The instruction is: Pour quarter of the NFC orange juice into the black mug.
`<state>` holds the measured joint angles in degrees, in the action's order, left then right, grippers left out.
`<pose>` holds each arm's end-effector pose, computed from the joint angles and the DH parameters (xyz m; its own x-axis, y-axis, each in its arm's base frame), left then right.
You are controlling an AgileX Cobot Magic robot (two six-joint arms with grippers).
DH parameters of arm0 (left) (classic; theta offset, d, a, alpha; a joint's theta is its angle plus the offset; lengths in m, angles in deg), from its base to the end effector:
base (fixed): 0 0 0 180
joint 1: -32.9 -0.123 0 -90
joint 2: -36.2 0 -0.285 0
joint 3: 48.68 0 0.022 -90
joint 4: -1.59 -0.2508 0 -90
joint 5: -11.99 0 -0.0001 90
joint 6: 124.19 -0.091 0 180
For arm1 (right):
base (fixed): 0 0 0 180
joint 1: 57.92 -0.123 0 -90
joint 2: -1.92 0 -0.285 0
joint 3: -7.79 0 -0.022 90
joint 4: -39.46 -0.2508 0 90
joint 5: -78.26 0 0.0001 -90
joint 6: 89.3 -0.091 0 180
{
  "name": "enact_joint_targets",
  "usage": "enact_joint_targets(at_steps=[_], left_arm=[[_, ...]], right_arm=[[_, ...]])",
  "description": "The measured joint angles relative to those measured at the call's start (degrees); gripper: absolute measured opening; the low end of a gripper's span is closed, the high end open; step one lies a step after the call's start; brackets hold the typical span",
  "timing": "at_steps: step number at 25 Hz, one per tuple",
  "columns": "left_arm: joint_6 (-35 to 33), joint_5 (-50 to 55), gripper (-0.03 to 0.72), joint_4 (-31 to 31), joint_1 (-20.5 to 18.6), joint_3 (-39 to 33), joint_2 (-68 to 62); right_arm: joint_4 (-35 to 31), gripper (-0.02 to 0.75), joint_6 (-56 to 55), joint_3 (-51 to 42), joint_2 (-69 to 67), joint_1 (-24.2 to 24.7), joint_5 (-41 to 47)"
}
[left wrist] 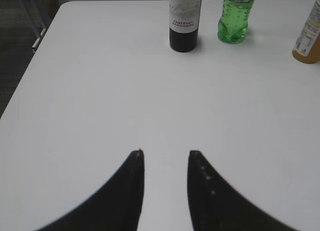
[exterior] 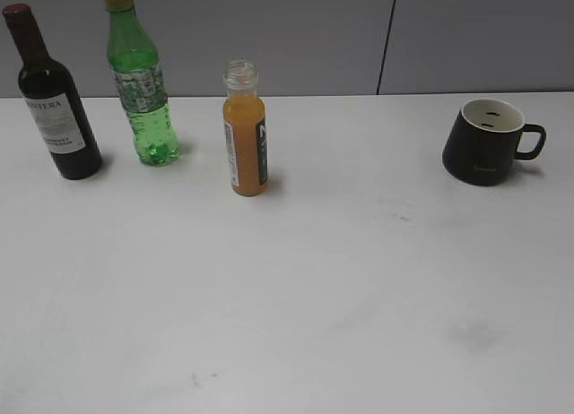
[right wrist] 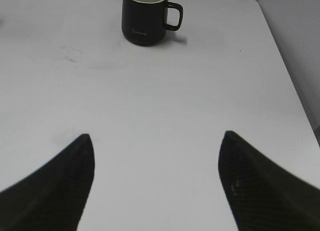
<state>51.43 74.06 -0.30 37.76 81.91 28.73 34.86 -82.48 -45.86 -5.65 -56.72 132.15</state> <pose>-0.0048 0.0031 0.2714 -0.4746 0.1324 -0.8702 0.1033 0.9902 0.0944 0.0091 0.0057 0.2621 -0.4191 -0.0627 -0.9058 -0.0680 0.9970 -0.0375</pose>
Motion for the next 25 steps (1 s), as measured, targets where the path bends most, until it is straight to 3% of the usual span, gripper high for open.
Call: enact_joint_targets(at_steps=[19,25], left_arm=[[0.0,0.0,0.238,0.0,0.0,0.0,0.0],[0.0,0.0,0.238,0.0,0.0,0.0,0.0]], right_arm=[[-0.1,0.587,-1.6,0.1,0.0,0.0,-0.2],[0.0,0.587,-4.2,1.3,-3.7,0.0,-13.7]])
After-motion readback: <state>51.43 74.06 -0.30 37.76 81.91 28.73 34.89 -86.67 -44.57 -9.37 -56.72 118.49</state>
